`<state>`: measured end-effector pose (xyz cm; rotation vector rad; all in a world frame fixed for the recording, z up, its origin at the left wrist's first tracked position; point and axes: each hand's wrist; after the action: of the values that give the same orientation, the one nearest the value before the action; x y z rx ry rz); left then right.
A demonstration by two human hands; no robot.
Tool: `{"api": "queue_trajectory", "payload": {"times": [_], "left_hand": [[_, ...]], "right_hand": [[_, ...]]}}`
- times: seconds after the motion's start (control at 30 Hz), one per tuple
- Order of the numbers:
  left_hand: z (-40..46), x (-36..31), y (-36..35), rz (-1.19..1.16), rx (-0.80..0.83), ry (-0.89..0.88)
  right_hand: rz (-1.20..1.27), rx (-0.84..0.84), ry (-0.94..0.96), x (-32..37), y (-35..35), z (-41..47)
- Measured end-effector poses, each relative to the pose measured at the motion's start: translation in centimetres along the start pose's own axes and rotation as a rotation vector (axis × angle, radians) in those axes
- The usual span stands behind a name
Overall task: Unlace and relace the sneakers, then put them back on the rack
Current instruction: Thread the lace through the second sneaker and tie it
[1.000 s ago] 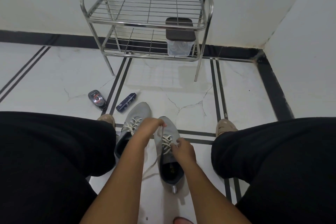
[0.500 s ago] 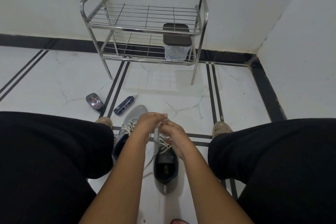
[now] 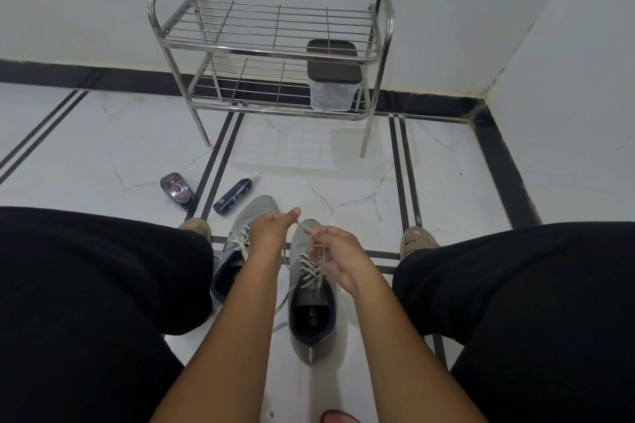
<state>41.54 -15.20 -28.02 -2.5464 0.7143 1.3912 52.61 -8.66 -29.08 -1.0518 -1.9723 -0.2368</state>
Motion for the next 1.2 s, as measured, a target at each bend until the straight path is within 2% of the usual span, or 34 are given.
{"api": "queue_trajectory", "payload": {"times": [0.1, 0.2, 0.33, 0.4, 0.47, 0.5, 0.57, 0.63, 0.67, 0.73, 0.97, 1.07, 1.2], "left_hand": [[0.8, 0.8, 0.2, 0.080, -0.093, -0.013], [1.4, 1.6, 0.6, 0.249, -0.146, -0.003], [1.7, 2.4, 1.0, 0.375, -0.248, 0.044], [1.0, 2.8, 1.0, 0.514, -0.342, 0.048], [0.4, 3.3, 0.8, 0.640, -0.387, -0.102], [0.5, 3.5, 0.5, 0.630, -0.346, -0.213], [1.0, 3.9, -0.3, 0.527, -0.102, -0.323], [1.4, 4.4, -0.9, 0.484, 0.208, -0.288], [1.5, 4.8, -1.0, 0.474, 0.310, -0.263], [1.8, 5.7, -0.7, 0.441, 0.407, -0.225], [2.2, 6.2, -0.8, 0.427, 0.480, -0.205], [2.6, 6.9, -1.0, 0.426, 0.405, -0.189], [3.0, 7.2, -1.0, 0.517, 0.293, -0.147]], "right_hand": [[-0.179, -0.199, -0.022, -0.1, 1.2, 0.7], [-0.365, -0.329, -0.061, -0.3, 2.3, 1.2], [-0.314, -0.296, -0.134, -0.1, 3.0, 1.5], [-0.472, -0.279, -0.100, -0.2, 2.8, 1.7], [-0.696, -0.265, -0.012, -0.3, 2.4, 1.9], [-0.774, -0.254, 0.030, -0.3, 2.2, 2.0], [-0.808, -0.251, 0.083, -0.5, 2.1, 2.3], [-0.739, -0.263, 0.091, -0.5, 2.1, 2.5], [-0.709, -0.265, 0.079, -0.6, 2.2, 2.8], [-0.669, -0.257, 0.034, -0.6, 2.5, 3.0], [-0.705, -0.206, 0.006, -0.7, 2.5, 3.1], [-0.747, -0.258, 0.026, -1.1, 2.6, 3.3], [-0.810, -0.410, -0.038, -1.6, 3.4, 4.2]]}}
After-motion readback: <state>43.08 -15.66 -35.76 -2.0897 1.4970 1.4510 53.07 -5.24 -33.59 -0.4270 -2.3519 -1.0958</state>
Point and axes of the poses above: each hand's wrist, its own z-axis towards the middle knuckle, its own y-axis out of the back of the hand, x = y × z, and after that the axes turned 5 degrees about -z, right-handed
